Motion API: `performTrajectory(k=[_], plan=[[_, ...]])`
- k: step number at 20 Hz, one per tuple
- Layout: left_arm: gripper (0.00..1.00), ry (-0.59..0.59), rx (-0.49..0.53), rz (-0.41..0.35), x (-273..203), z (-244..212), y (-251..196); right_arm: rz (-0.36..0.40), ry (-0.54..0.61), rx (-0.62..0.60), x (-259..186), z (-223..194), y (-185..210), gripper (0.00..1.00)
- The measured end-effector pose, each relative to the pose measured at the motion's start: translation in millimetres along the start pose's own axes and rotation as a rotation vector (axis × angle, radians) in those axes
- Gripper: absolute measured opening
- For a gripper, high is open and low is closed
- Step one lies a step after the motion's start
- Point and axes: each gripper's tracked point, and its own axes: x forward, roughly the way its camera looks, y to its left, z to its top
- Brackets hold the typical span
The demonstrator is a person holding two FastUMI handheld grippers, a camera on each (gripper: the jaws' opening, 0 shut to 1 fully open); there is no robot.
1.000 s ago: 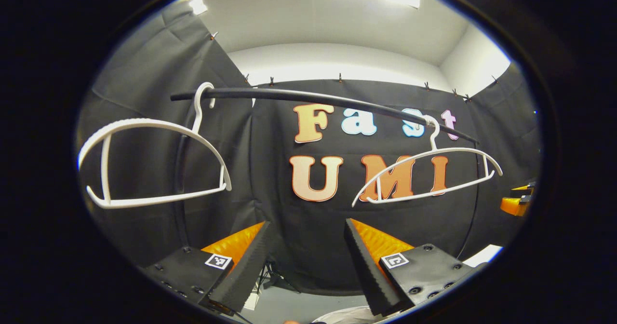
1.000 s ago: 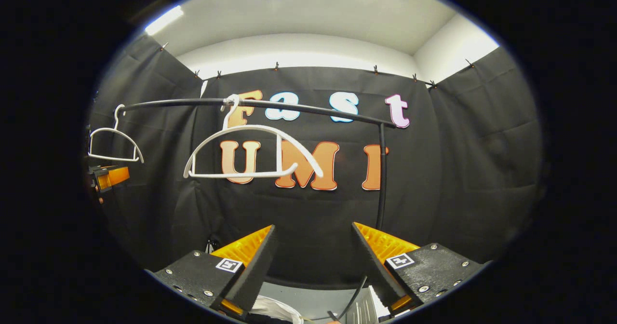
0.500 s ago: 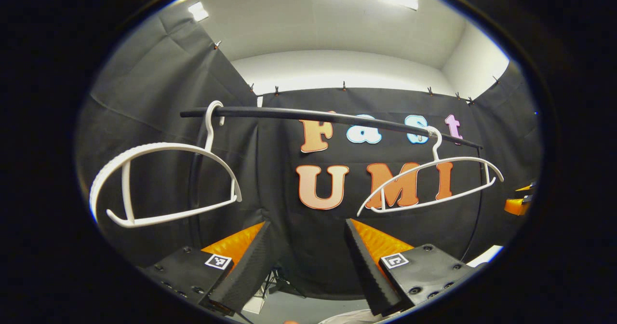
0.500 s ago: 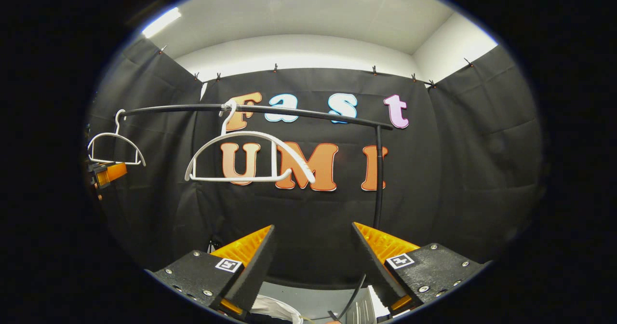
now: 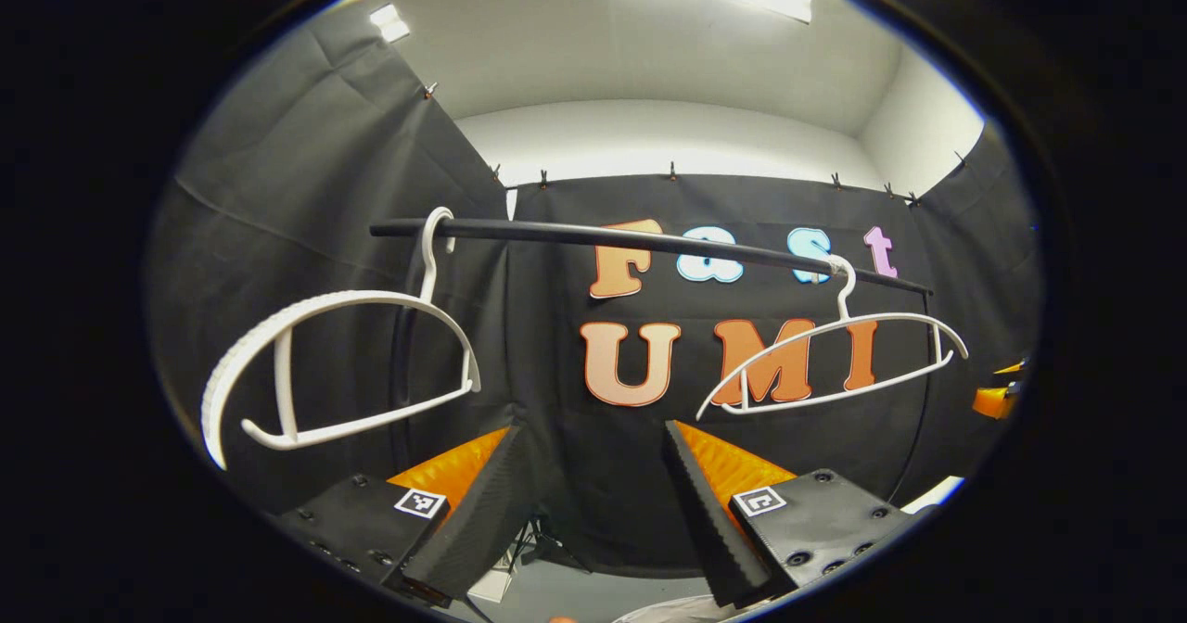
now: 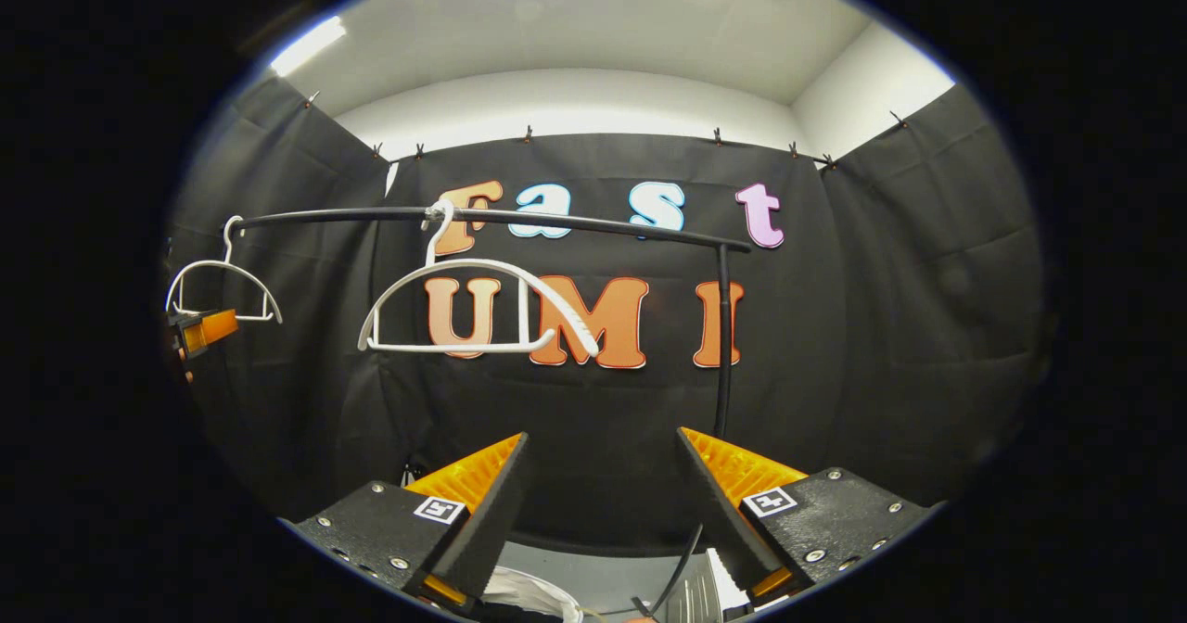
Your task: Grasp the clothes on the hanger with both hands and then place them into the laundry hamper below.
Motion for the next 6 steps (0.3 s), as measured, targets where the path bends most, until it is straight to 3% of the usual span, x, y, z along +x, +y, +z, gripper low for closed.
performTrajectory(k=[6], plan=[[0.97, -0.003, 0.009, -0.002, -7.7, 7.4, 4.7, 0.009, -0.001, 0.010, -7.9, 3.3, 3.9, 0.93]])
